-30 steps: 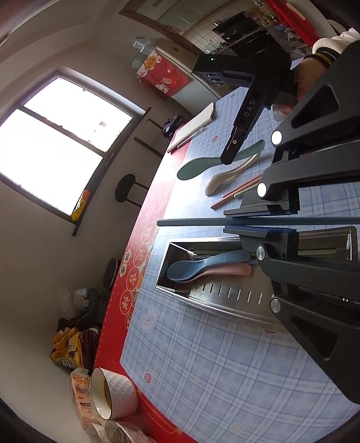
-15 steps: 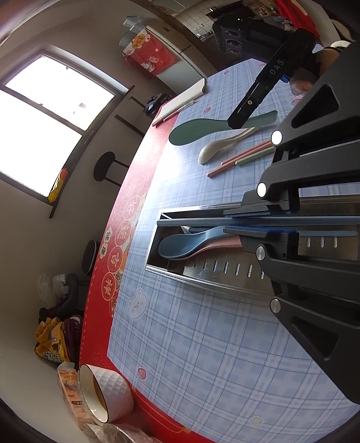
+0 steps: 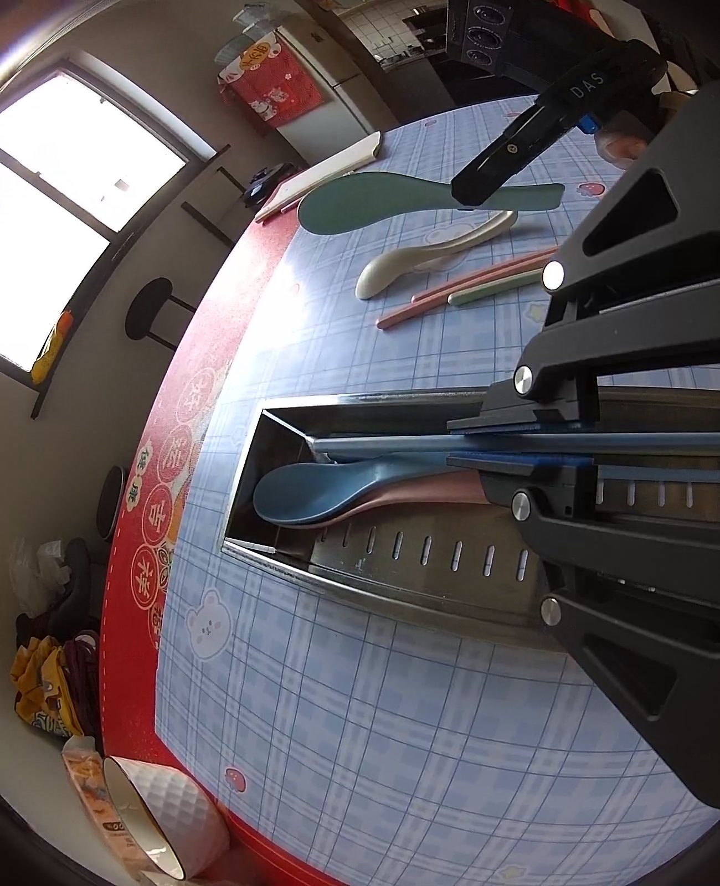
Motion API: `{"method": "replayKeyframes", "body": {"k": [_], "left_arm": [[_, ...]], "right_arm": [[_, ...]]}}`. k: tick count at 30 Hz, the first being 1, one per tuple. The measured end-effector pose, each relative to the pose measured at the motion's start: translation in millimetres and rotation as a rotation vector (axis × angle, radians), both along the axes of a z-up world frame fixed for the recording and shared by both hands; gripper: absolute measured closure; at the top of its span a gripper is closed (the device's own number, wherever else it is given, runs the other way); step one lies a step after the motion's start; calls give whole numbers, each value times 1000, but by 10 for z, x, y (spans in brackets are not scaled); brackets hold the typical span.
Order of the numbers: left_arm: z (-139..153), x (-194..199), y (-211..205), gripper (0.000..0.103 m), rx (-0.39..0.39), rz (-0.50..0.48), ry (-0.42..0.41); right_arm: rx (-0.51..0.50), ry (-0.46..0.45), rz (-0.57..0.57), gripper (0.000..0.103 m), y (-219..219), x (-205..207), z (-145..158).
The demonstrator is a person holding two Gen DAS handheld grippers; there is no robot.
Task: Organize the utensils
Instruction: 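Lower the blue chopstick into the steel tray and open the left tool while the right tool holds the spoon, then lower the mint green spoon into the steel tray and open the right tool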
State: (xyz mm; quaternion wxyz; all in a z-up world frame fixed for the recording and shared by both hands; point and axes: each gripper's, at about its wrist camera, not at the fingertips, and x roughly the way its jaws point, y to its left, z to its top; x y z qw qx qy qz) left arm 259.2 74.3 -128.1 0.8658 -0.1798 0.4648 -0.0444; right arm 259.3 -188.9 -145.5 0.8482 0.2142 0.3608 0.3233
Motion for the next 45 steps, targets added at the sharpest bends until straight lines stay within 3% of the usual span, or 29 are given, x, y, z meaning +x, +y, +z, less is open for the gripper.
{"method": "replayKeyframes", "body": {"k": [8,16,28,33,36,45], "left_arm": [[-75,114,-103,97,48,-38,44],[65,26,-184,92,128,-72,-23],[261,-525,-41,43,280,-163,-278],[254,-618,154,23,281,-174,-359],[232,-646,286,16,251,-156,-400],[224,-697,619,6,185,-75,-445]], "right_arm": [[7,5,-4,91,-19,-2,13],[8,10,6,91,-16,11,1],[-13,42,10,91,87,81,-41],[-56,76,7,91,254,85,-25],[-65,112,3,91,356,100,-12],[-95,169,-1,91,804,173,131]]}}
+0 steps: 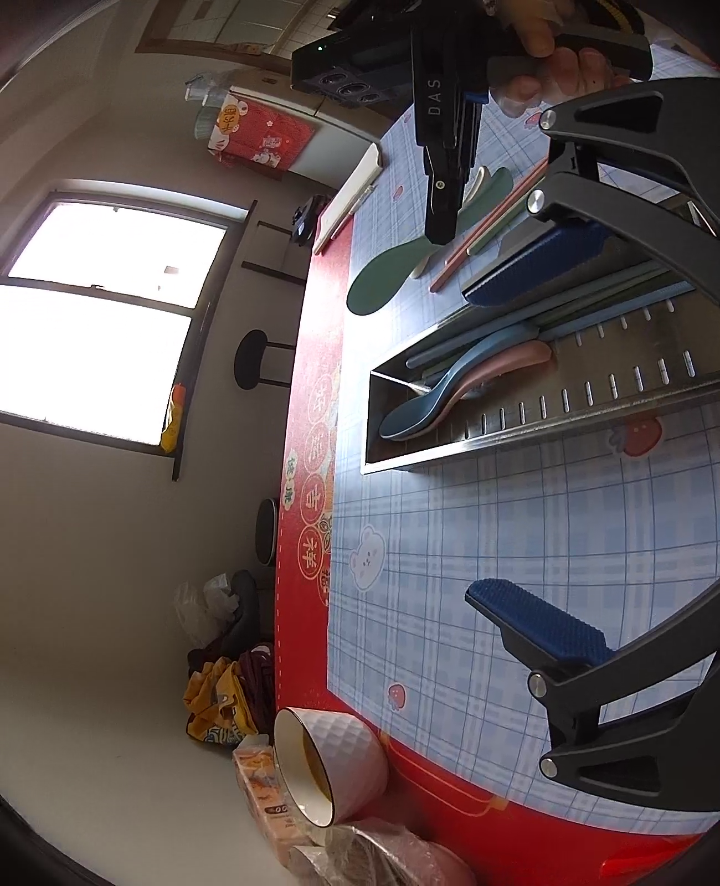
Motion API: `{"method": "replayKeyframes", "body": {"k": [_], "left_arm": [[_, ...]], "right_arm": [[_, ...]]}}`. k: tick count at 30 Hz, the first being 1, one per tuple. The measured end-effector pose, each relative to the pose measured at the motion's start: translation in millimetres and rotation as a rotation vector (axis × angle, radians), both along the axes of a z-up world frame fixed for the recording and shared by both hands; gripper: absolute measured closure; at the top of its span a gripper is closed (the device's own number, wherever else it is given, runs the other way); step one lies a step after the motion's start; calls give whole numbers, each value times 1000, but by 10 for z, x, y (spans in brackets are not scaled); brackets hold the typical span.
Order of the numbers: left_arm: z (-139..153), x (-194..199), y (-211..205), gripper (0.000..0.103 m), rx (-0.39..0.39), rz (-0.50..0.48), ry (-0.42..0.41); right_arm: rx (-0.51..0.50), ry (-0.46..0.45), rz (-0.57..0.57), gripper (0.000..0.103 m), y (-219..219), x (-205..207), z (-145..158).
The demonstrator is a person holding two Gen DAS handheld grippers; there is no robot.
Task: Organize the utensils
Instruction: 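Lower the mint green spoon into the steel tray and open the right tool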
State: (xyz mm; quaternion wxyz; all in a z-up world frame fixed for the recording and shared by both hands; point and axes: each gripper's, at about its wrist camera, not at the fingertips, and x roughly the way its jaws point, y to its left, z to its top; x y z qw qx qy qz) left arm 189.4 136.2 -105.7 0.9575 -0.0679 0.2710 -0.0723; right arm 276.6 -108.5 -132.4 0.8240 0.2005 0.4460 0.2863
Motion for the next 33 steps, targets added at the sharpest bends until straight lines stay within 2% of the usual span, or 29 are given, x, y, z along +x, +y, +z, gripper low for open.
{"method": "replayKeyframes", "body": {"k": [7,11,15,28,33], "left_arm": [[21,-31,95,6,-14,59,0],[20,-42,208,6,-75,87,7],[33,-65,284,6,-117,104,3],[27,-49,311,6,-125,109,14],[12,-45,309,6,-124,109,19]], "right_arm": [[-35,39,-9,91,401,170,31],[-52,88,-17,91,568,287,-21],[-84,100,-25,91,710,334,-46],[-122,142,-33,89,827,344,-122],[-166,75,-47,89,804,315,-17]]}}
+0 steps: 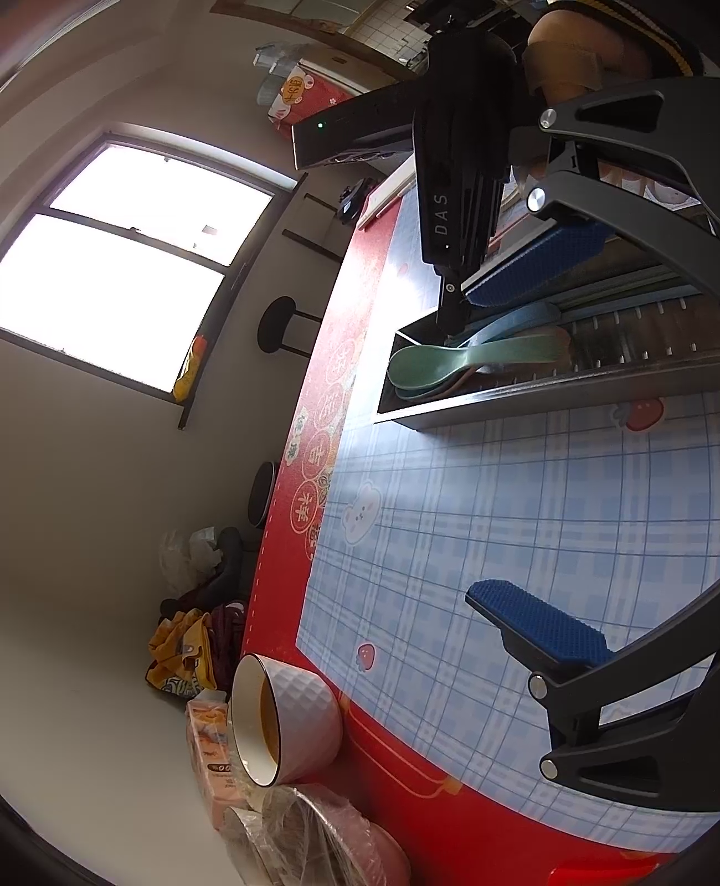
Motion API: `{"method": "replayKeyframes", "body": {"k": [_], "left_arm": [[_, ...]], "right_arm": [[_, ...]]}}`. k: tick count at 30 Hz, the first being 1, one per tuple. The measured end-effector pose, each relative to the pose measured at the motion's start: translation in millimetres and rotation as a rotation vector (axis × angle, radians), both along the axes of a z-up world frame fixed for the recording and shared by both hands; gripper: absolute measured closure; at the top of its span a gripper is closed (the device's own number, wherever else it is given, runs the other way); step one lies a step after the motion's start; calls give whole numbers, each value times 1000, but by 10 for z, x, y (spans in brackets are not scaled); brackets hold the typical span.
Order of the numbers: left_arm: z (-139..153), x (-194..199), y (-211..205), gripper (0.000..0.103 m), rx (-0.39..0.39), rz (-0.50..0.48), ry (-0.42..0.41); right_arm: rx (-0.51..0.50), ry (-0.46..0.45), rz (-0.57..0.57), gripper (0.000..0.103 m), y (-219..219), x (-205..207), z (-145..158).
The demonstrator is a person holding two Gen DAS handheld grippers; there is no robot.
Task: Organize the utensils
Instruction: 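Lower the mint green spoon into the steel tray and open the right tool, then grasp the white spoon with the right tool while the left tool moves to the green chopstick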
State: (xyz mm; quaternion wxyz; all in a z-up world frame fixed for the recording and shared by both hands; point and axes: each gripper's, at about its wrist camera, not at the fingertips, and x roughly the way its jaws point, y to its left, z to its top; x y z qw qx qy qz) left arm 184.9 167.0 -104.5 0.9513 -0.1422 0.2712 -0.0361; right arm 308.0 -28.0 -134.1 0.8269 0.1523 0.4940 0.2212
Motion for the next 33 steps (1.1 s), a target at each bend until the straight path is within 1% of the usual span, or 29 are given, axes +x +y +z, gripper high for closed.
{"method": "replayKeyframes", "body": {"k": [6,12,15,18,22,24,28,29,31,33], "left_arm": [[-8,0,-24,6,4,-6,1],[-27,4,-98,6,36,-18,-3],[-34,-1,-149,6,59,-24,-6],[-8,-23,-184,6,53,-57,-30],[76,-19,-273,8,85,-11,-14],[156,-51,-400,16,110,-6,-5],[341,-159,-810,18,149,-25,-13],[372,-180,-941,20,158,-39,-14],[392,-194,-1224,26,181,-59,-4],[351,-155,-1485,34,196,-76,31]], "right_arm": [[-100,-166,1,89,-159,-78,220],[-183,-292,7,89,-556,-232,275],[-212,-327,14,89,-792,-329,259],[-200,-343,29,89,-1078,-425,242],[-192,-350,44,89,-1458,-524,207],[-184,-352,42,89,-1617,-532,184],[-159,-363,28,89,-1864,-491,146],[-147,-366,28,89,-1910,-476,138],[-124,-375,32,89,-1975,-446,127],[-105,-380,41,89,-2001,-419,110]]}}
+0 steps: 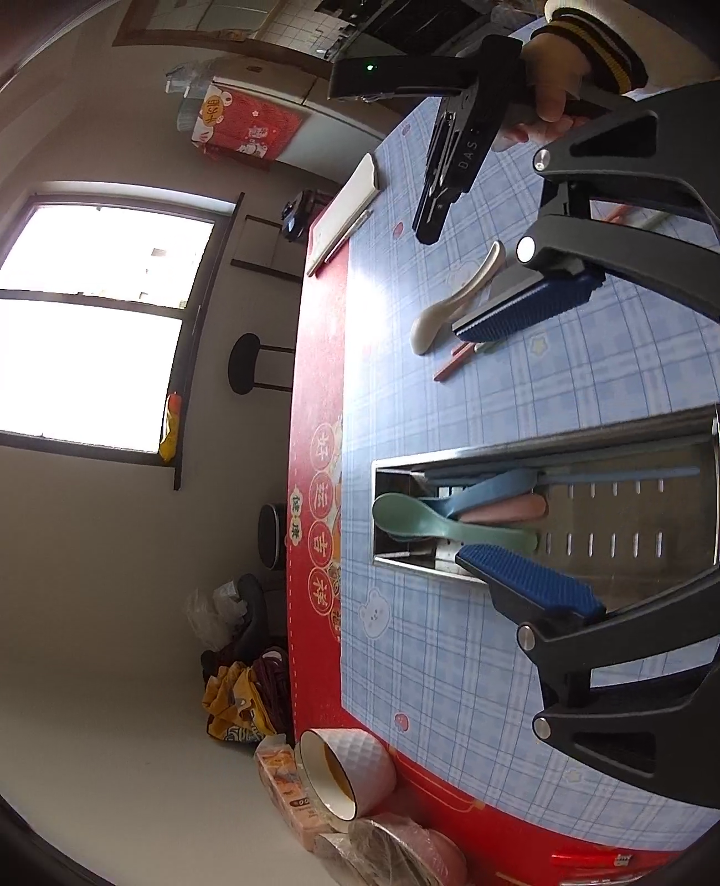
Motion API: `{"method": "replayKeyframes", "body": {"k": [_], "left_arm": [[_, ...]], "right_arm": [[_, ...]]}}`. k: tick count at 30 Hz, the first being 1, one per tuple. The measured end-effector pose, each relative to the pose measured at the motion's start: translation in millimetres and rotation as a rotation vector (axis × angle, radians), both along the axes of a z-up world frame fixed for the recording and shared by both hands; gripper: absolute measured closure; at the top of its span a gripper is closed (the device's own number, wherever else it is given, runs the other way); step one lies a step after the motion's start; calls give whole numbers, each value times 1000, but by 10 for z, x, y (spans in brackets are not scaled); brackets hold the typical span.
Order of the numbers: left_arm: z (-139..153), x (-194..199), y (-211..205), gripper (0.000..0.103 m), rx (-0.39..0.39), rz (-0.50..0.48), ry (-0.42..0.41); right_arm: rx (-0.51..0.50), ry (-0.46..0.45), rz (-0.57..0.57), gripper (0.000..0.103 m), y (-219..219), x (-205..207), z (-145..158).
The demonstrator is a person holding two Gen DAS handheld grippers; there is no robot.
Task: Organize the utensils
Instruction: 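Grasp the white spoon with the right tool while the left tool moves to the green chopstick, then close the left tool on the green chopstick and lift it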
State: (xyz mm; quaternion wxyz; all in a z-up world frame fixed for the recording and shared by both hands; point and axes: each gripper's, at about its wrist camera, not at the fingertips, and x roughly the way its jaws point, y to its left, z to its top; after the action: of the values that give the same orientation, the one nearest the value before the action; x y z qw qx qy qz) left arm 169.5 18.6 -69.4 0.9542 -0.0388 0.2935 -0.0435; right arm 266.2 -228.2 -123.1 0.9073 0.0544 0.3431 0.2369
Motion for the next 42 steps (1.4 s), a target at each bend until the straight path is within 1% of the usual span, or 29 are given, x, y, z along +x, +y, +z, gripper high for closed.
{"method": "replayKeyframes", "body": {"k": [3,6,9,13,16,18,20,24,27,30,33,36,38,41,42], "left_arm": [[-114,82,-282,40,-14,-5,58],[-276,162,-479,46,-27,-9,125],[-418,211,-637,48,-12,-12,171],[-554,257,-808,53,14,-27,201],[-631,288,-919,58,39,-36,216],[-692,303,-976,68,47,-50,236],[-763,319,-1021,72,50,-59,261],[-866,346,-1038,74,29,-64,298],[-915,374,-1064,74,37,-64,315],[-944,393,-1043,78,46,-51,329],[-944,389,-954,82,56,-24,328],[-946,399,-851,83,66,13,321],[-953,404,-831,84,62,14,316],[-957,421,-877,84,95,3,310],[-955,428,-885,84,95,-4,311]], "right_arm": [[27,-8,14,89,-24,23,-29],[70,-5,37,89,-80,-7,-85],[82,8,52,89,-136,-19,-112],[106,31,16,89,-212,-18,-135],[99,41,-8,89,-231,-15,-161],[107,40,-18,89,-254,-13,-156],[112,38,-26,89,-269,-20,-151],[117,41,-33,89,-278,-20,-160],[117,40,-36,89,-281,-19,-159],[124,43,-42,89,-311,-20,-171],[127,48,-44,89,-312,-17,-180],[133,52,-43,89,-312,-12,-185],[138,50,-41,89,-318,-12,-180],[142,55,-42,89,-326,-4,-194],[144,59,-43,89,-331,-3,-202]]}}
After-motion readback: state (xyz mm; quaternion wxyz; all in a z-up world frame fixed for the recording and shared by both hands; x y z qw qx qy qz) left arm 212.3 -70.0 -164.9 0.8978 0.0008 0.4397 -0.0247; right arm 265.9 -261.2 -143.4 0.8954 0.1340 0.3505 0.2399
